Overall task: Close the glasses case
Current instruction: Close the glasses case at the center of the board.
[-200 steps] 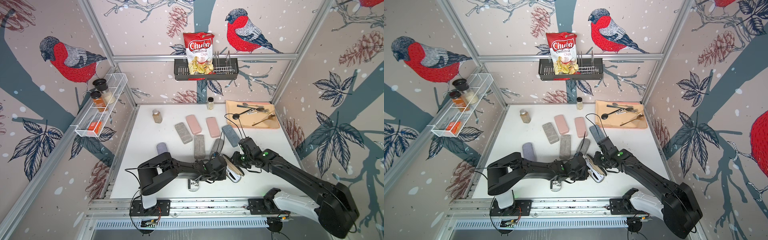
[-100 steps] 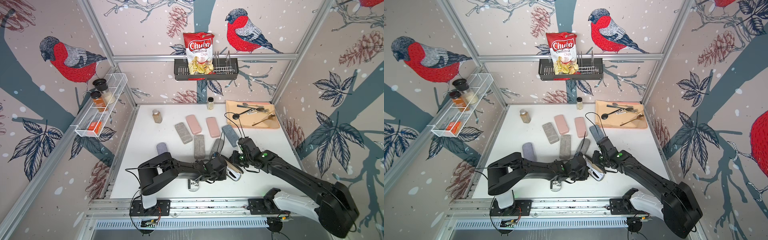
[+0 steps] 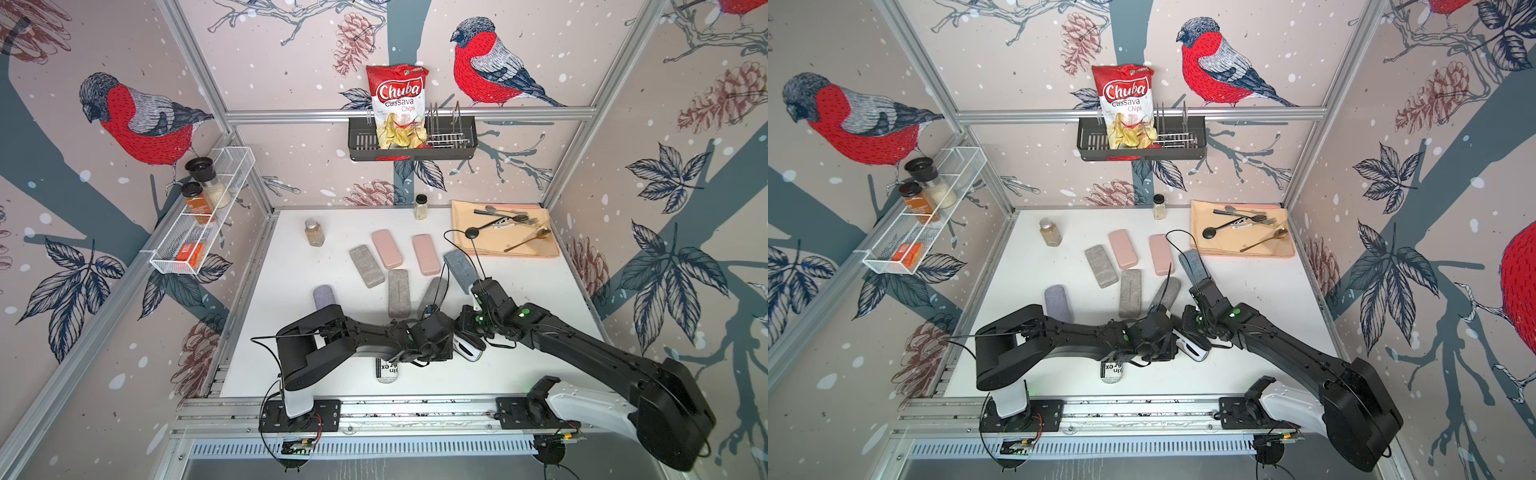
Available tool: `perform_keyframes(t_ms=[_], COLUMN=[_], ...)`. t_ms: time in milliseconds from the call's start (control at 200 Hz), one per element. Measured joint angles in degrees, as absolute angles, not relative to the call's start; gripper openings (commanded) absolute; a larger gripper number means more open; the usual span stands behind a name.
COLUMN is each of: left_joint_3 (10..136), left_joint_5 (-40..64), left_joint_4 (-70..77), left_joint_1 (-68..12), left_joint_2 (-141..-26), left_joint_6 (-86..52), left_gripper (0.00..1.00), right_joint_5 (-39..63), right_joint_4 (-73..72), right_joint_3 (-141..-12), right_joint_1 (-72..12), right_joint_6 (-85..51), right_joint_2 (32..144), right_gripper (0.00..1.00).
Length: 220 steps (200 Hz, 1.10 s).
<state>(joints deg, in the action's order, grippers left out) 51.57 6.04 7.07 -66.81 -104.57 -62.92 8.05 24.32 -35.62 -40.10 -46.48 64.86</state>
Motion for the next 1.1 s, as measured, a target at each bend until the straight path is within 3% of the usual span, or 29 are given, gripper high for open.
perform_keyframes(t_ms=[850, 1101], left_joint_3=[51.7, 51.9], left_joint_5=[5.5, 3.8], left_joint_4=[6.6, 4.6], left_joint_1=[-66.5, -66.5], left_joint_2=[-103.8, -99.7], left_joint_6=[-62.5, -61.3], left_gripper=[0.00, 0.00], right_joint_5=[9.5, 7.6], right_joint_4=[29.0, 29.6], right_joint_3=[-35.1, -37.4], right_joint_1=[-41.8, -41.8], right_joint_6=[-48.0, -48.1], right_joint_2=[64.9, 62.7], right_gripper=[0.18, 0.24])
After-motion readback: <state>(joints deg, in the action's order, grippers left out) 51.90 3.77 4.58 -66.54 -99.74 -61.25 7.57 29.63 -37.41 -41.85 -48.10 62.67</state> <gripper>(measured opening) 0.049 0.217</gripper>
